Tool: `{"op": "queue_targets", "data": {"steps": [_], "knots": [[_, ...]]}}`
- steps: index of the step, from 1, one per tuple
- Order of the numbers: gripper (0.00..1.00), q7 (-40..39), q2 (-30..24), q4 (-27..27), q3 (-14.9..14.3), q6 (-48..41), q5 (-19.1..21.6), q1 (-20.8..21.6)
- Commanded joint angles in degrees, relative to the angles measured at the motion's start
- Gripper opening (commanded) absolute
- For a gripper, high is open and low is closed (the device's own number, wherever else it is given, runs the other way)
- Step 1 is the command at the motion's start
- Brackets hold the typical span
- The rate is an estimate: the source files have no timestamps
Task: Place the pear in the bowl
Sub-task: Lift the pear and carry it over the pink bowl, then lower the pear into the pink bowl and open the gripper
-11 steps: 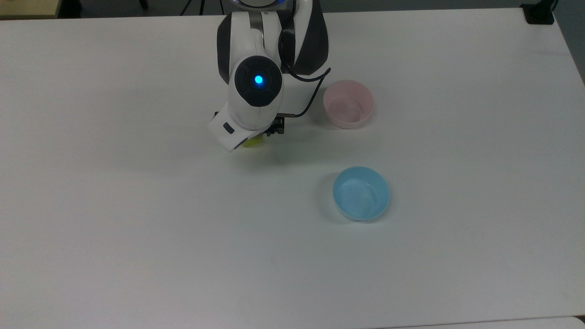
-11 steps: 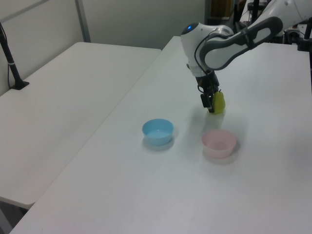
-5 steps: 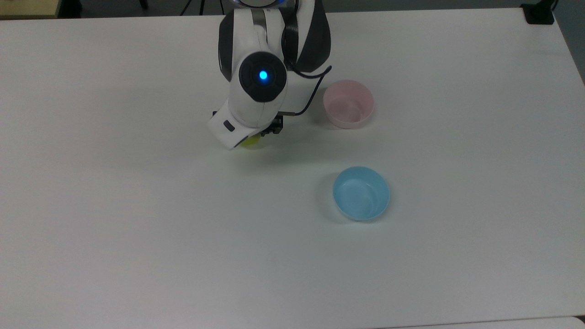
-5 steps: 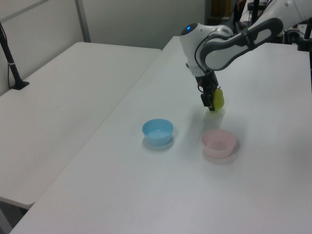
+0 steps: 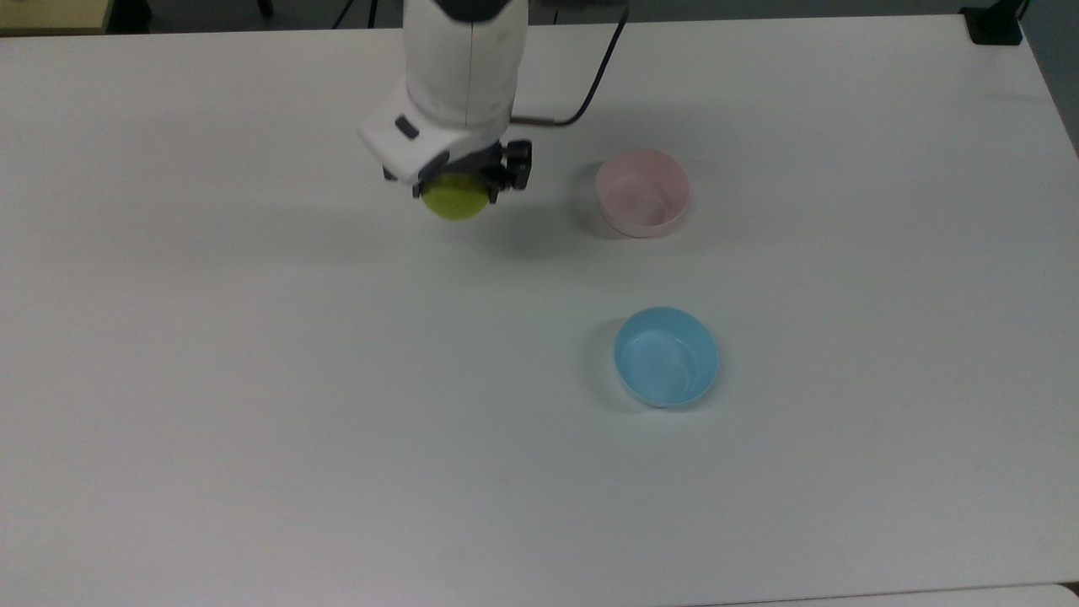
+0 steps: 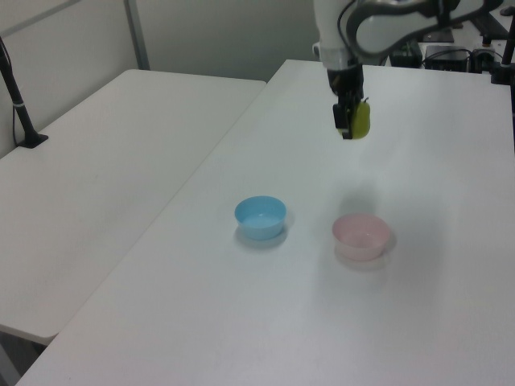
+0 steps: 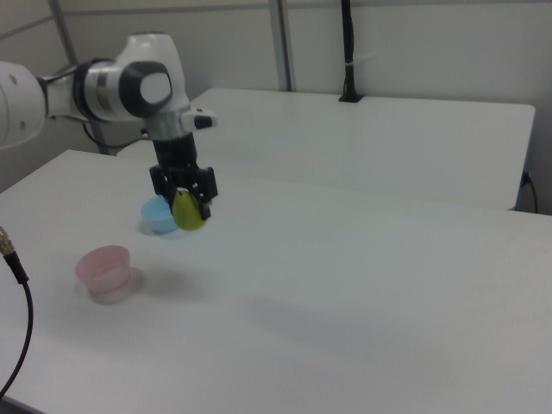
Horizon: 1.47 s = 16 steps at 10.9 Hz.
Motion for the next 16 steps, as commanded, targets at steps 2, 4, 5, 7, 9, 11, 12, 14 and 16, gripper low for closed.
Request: {"op": "queue_targets", "data": {"steps": [2,4,5,7,9,11,12,14,16], "knots": [[0.47,1.2,-2.1,1.2,0.8,-7.2,4.0,7.8],[0.49,3.5,-1.4,0.8,0.8,-8.0,5.2,13.2],[0.50,5.6,-0.6,0.7,0.8,-7.5,5.2,15.4],[0.50,7.0,1.4,0.3,0.7,-7.4,5.2,18.1],[0.55,7.7,5.0,0.0,0.7,-6.0,4.6,19.3],[0.58,10.4,7.7,-1.0,0.6,-2.5,3.4,20.9],[0.59,10.6,8.0,-1.1,0.7,-2.0,3.2,20.9],[0.71,10.7,8.7,-1.2,0.7,-1.7,3.0,21.1],[0.97,10.8,9.2,-1.1,0.6,-1.7,2.5,21.1]]}}
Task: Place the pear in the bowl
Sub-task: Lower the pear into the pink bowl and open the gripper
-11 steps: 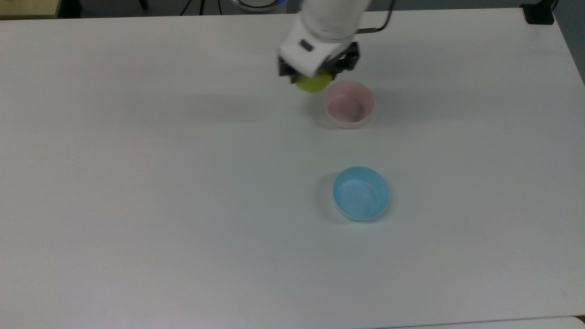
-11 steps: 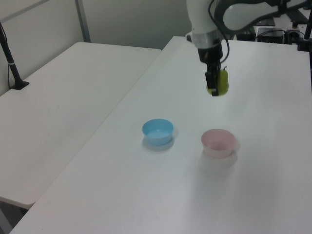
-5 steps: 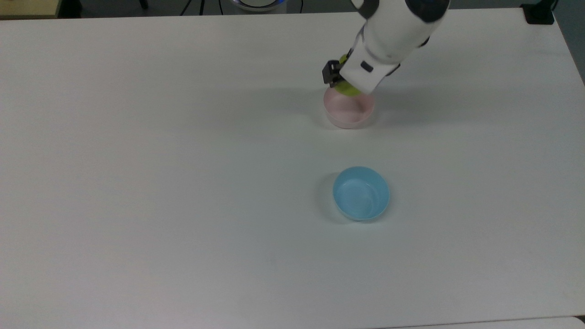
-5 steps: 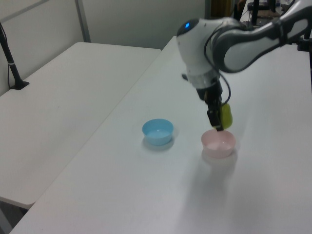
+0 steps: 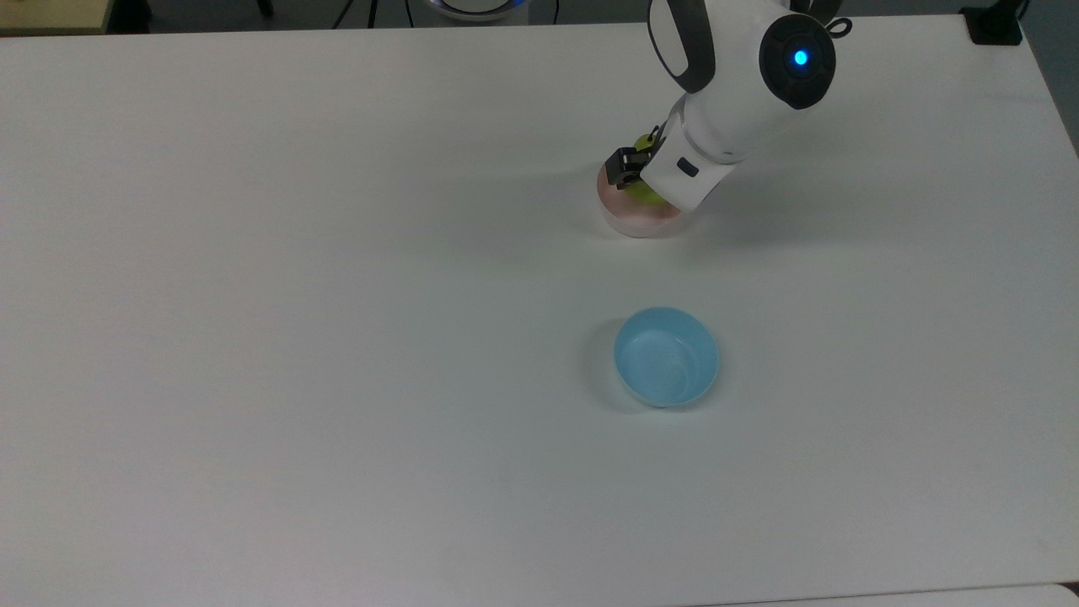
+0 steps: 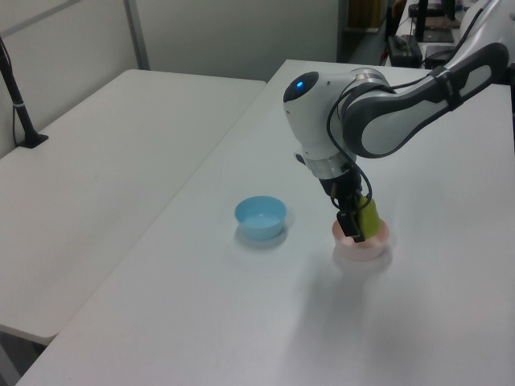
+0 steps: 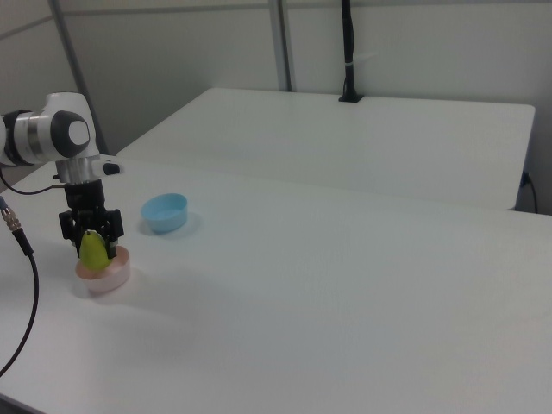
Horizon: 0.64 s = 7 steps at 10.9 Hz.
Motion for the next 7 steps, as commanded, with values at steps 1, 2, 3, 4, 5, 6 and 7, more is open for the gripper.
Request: {"op": "queue_targets", "data": {"steps": [1,2,3,4,5,6,7], "knots": [[1.00,2.2,-0.7,-1.0,-0.9,0.8,-2.0,1.0],[1.00,2.4,-0.9,-0.9,-0.9,0.7,-2.1,1.0],[1.00,2.4,-1.3,-0.8,-0.9,0.4,-2.2,1.0],[1.00,2.5,-2.6,-0.7,-1.2,0.0,-2.2,1.0],[1.00,2.5,-4.7,-0.8,-1.3,-0.5,-2.1,0.6],[1.00,2.4,-6.7,-0.7,-1.4,-2.3,-2.1,0.3],[1.00,2.2,-8.8,-0.7,-1.5,-2.9,-2.0,-0.4]]}}
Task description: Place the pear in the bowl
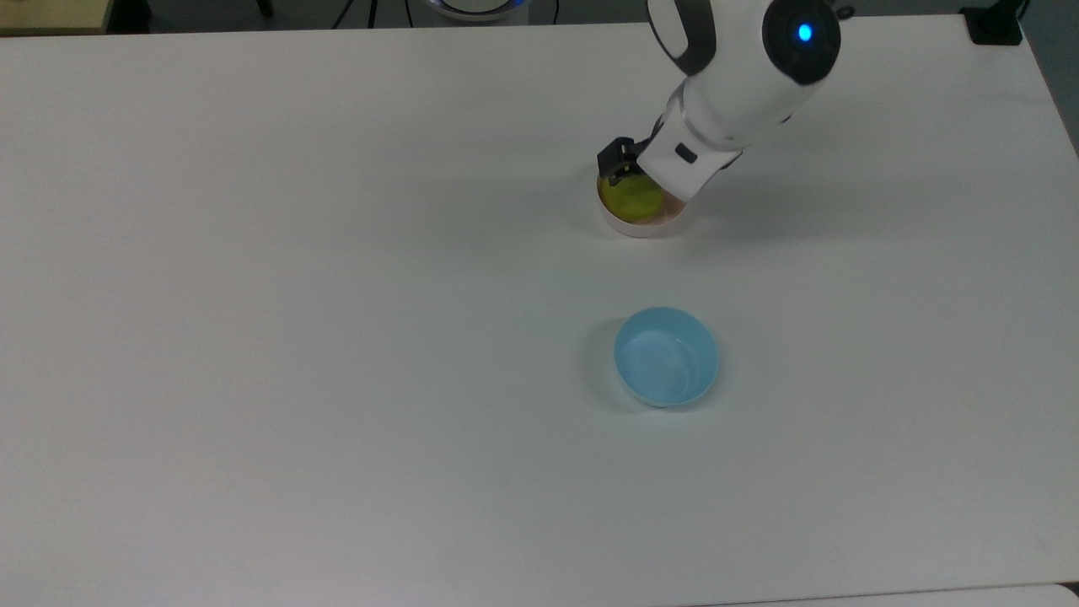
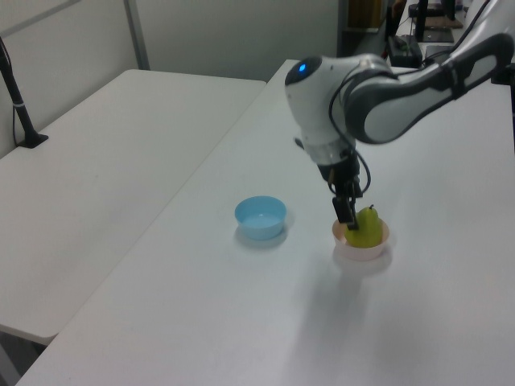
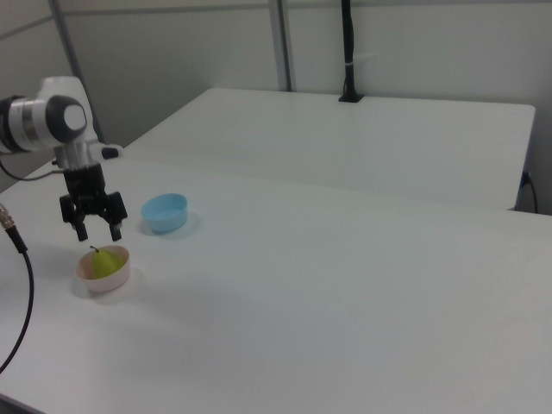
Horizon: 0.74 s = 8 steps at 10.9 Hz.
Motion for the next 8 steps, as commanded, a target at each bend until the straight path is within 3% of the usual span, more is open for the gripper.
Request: {"op": "queue_targets", "data": {"steps": [1,3,5,8], "knots": [[1.00,0.4,-8.2,-1.5,-0.8,-3.1,-0.3,-1.8],[1.00,-0.2,-12.1,-1.5,-0.8,-3.5,0.0,-5.8],[1.00,-2.6,-15.7,-1.4,-0.8,-3.2,0.3,-12.6],[1.00,-3.6,-17.1,-0.8,-1.0,-3.3,0.2,-18.4]]}}
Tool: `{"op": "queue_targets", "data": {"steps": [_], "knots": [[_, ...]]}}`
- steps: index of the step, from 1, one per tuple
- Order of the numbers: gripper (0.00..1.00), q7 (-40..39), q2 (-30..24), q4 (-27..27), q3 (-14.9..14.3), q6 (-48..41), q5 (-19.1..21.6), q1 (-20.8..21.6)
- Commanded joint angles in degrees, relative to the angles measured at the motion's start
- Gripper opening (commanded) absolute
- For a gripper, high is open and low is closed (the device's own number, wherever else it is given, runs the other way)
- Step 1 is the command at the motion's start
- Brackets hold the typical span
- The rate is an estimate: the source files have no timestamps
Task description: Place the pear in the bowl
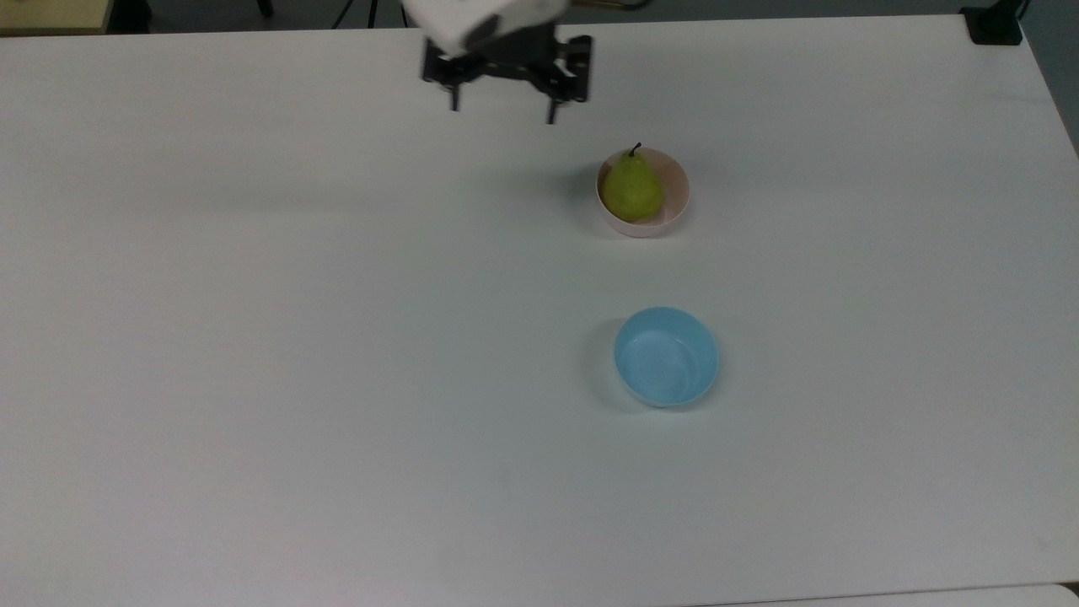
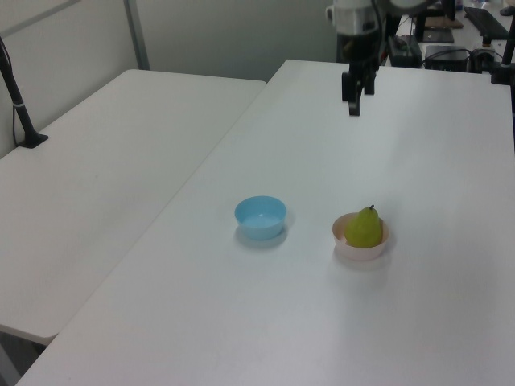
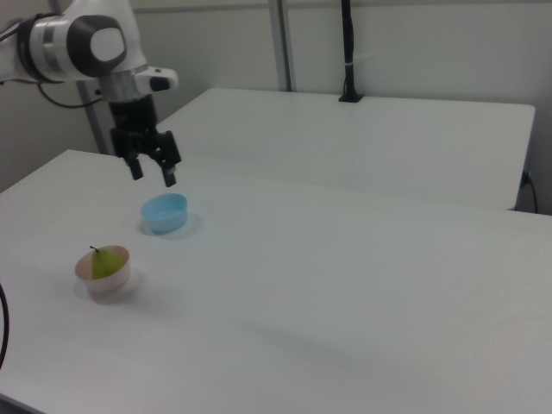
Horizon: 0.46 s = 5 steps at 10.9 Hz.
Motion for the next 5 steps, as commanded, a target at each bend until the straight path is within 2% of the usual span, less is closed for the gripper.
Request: {"op": "queue_targets", "data": {"steps": [1,5], "knots": [[1.00,-0.7,-1.4,-0.7,0.1,-0.6,0.2,-3.6],[1.00,-0.8,-1.6,0.5,0.0,-0.9,0.1,-5.3]]}}
